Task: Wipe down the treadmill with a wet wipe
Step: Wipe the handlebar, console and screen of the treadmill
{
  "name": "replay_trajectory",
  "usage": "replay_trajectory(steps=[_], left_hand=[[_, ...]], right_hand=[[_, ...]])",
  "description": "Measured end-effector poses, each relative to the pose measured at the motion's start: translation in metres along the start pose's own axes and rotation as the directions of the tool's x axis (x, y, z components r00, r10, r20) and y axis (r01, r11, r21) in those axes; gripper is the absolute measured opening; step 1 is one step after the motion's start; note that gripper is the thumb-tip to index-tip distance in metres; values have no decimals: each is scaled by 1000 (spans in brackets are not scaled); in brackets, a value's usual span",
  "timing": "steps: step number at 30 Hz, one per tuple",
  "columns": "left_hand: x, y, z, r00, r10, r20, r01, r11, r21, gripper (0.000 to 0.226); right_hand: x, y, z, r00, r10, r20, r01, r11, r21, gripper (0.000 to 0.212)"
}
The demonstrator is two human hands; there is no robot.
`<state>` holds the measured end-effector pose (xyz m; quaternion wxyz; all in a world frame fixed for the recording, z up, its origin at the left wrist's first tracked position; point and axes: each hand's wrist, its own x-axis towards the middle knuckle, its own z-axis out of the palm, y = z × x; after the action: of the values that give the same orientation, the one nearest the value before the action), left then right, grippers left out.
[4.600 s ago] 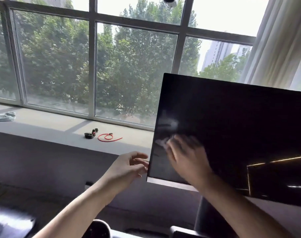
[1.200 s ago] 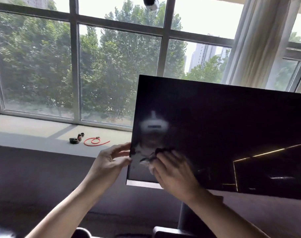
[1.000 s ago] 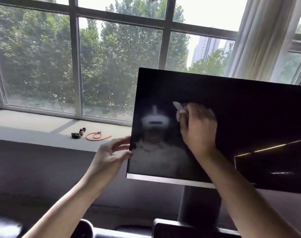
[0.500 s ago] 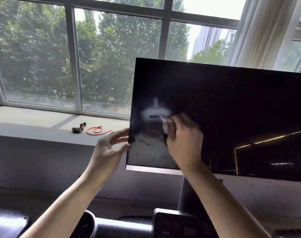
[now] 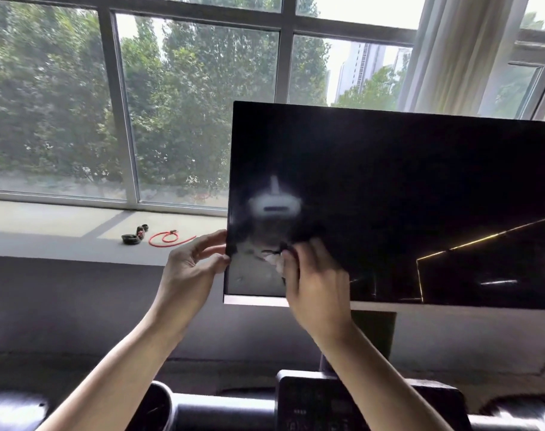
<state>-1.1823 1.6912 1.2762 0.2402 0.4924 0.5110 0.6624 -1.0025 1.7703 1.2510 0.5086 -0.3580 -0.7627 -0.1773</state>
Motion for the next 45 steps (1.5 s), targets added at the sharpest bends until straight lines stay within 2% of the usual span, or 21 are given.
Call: replay_trajectory(steps=[3,5,6,8,10,12,16,18,20,22,24,26,28,30,32,35,36,38,40,42,45], left_hand=[[1,0,0,1000,-3,6,3,1000,-6,54],[0,0,-1,1000,-8,14,8,1000,-10,57],[-1,-1,-1,1000,-6,12,6,1000,-14,57],[-2,-2,-1,1000,-7,-1,7,1000,-22,58],[-1,-3,1,999,-9,-33,8,1000,-28,55],[-2,-3,5,998,-2,-70,0,1000,-30,50],[-4,0,10,996,34,-78,-36,999,-17,47],[-4,1,10,996,53,-67,-52,999,14,49],[-3,-2,8,995,65,-82,-61,997,56,46],[1,-6,9,992,68,-106,-57,993,103,38],[11,-7,13,986,113,-126,-85,974,209,40],[22,-3,17,968,210,-135,-155,929,337,55],[33,7,18,929,352,-113,-267,851,453,65],[44,20,19,862,505,-50,-387,717,580,66],[61,36,25,780,623,59,-492,552,674,64],[92,57,41,663,710,237,-609,327,723,64],[102,64,47,629,723,287,-636,265,725,65],[122,75,56,585,726,360,-651,157,743,65],[139,85,59,592,700,399,-621,81,780,66],[153,94,59,628,658,417,-592,56,804,68],[163,99,63,699,609,375,-561,142,815,65]], right_hand=[[-43,-2,6,966,-213,149,213,977,16,17],[-49,13,-1,947,-274,167,275,961,17,13],[-42,24,-5,964,-232,131,233,972,6,14],[-11,42,-19,999,-41,19,41,999,-7,14],[18,48,-26,985,144,-96,-145,989,-4,7],[19,33,-18,987,126,-96,-123,992,29,9],[-39,13,-9,975,-193,105,190,981,44,36],[-31,32,-18,985,-152,79,153,988,-9,26],[-3,50,-29,1000,-8,-7,8,998,-64,13],[28,58,-30,988,103,-115,-114,990,-89,12],[30,44,-21,989,83,-124,-91,994,-58,15],[5,25,-11,996,-86,6,86,996,-2,13],[-20,22,-13,961,-261,97,262,965,3,14],[-7,42,-23,970,-235,58,237,971,-34,30],[33,61,-32,994,-84,-70,77,992,-104,41],[77,61,-31,974,41,-222,-66,992,-106,33],[74,52,-24,977,28,-211,-51,993,-104,26],[43,31,-8,995,-80,-60,75,993,-86,18],[15,32,-9,973,-225,51,229,971,-73,23],[27,55,-20,962,-270,39,273,956,-105,24],[86,84,-39,988,-89,-130,69,986,-150,18]])
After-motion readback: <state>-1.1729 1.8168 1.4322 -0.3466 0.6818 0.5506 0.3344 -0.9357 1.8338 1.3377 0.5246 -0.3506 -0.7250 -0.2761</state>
